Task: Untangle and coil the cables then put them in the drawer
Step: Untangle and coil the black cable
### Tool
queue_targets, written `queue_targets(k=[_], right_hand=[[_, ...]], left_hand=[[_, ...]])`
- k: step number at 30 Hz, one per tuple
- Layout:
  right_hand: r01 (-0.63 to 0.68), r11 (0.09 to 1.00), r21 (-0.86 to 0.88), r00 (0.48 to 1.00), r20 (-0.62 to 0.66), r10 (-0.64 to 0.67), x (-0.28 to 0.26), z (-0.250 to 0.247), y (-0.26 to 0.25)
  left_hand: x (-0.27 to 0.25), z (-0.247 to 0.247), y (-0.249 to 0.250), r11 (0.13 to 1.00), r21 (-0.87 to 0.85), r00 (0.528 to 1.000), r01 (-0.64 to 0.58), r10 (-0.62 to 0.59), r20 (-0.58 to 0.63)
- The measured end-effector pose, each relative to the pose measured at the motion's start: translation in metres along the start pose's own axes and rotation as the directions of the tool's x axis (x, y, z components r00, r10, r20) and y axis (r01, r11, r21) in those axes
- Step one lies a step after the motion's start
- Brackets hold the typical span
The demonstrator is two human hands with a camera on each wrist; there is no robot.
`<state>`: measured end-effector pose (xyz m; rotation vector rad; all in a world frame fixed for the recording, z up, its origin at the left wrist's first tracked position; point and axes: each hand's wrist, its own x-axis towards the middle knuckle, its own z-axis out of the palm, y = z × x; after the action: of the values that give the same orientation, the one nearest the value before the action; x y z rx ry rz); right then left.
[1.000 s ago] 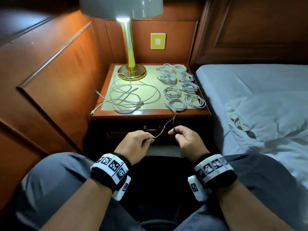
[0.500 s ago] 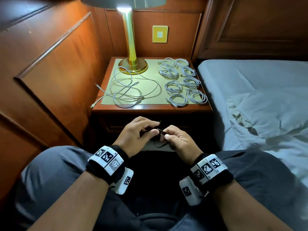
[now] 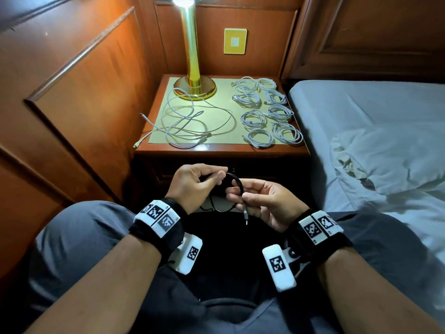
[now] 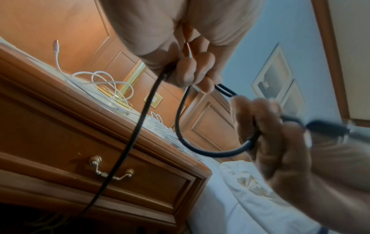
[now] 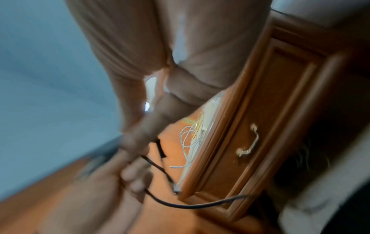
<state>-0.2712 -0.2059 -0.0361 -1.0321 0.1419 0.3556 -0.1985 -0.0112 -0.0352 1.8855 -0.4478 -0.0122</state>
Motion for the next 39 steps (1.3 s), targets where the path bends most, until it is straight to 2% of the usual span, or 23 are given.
queue_targets(k=[2,5,8,11,13,15,18,21,23,27,30,32,35,39], right_hand=[[0.014,0.996,-0.088,0.999,-0.034,-0.017,-0.002,0.003,0.000],[0.075,0.947,-0.312,0.991,-0.086,-0.107,0.001,0.004,0.003],[0.158,0.815,-0.558,0.952,-0.134,-0.276,0.006,0.000,0.009],[0.160,0.712,-0.684,0.889,-0.213,-0.404,0.013,-0.009,0.013],[0.143,0.654,-0.743,0.880,-0.207,-0.427,0.017,-0.014,0.015],[0.115,0.613,-0.781,0.891,-0.192,-0.411,0.019,-0.020,0.014],[0.088,0.591,-0.802,0.922,-0.158,-0.353,0.016,-0.023,0.010],[0.097,0.533,-0.841,0.921,-0.128,-0.369,0.014,-0.023,0.006],[0.116,0.607,-0.786,0.935,-0.121,-0.335,0.015,-0.020,0.004],[0.088,0.850,-0.519,0.987,-0.067,-0.143,0.017,-0.014,0.005],[0.073,0.959,-0.275,0.997,-0.005,-0.077,0.013,-0.008,0.006],[0.117,0.987,-0.112,0.993,-0.019,-0.120,0.011,-0.008,-0.002],[0.231,0.968,0.101,0.960,-0.185,-0.210,0.009,-0.017,-0.021],[0.362,0.892,0.272,0.897,-0.362,-0.253,0.004,-0.035,-0.041]], left_hand=[[-0.001,0.002,0.002,0.997,-0.064,0.999,0.037,-0.038,-0.007],[-0.003,0.003,0.005,0.995,-0.089,0.998,0.054,-0.052,0.027],[-0.002,0.002,0.002,0.995,-0.071,0.994,0.075,-0.069,0.087],[-0.003,0.004,0.001,0.992,-0.023,0.983,0.120,-0.116,0.139],[-0.005,0.009,0.002,0.979,-0.082,0.969,0.184,-0.167,0.185],[-0.006,0.011,0.003,0.973,-0.115,0.968,0.202,-0.180,0.177],[-0.003,0.006,-0.001,0.995,-0.017,0.993,0.094,-0.092,0.074],[0.001,0.002,-0.002,0.999,0.003,0.998,0.050,-0.050,0.036],[0.001,0.004,0.000,0.999,-0.026,0.996,0.030,-0.028,0.081],[-0.002,0.009,0.001,0.994,0.059,0.986,-0.089,0.080,0.146],[0.001,0.002,0.002,0.999,0.021,0.987,-0.036,0.033,0.155],[0.005,-0.006,0.006,0.999,-0.028,0.988,0.030,-0.026,0.153],[0.013,-0.025,0.003,0.991,-0.064,0.991,0.120,-0.116,0.068],[0.024,-0.048,-0.015,0.961,0.238,0.989,0.141,-0.126,-0.075]])
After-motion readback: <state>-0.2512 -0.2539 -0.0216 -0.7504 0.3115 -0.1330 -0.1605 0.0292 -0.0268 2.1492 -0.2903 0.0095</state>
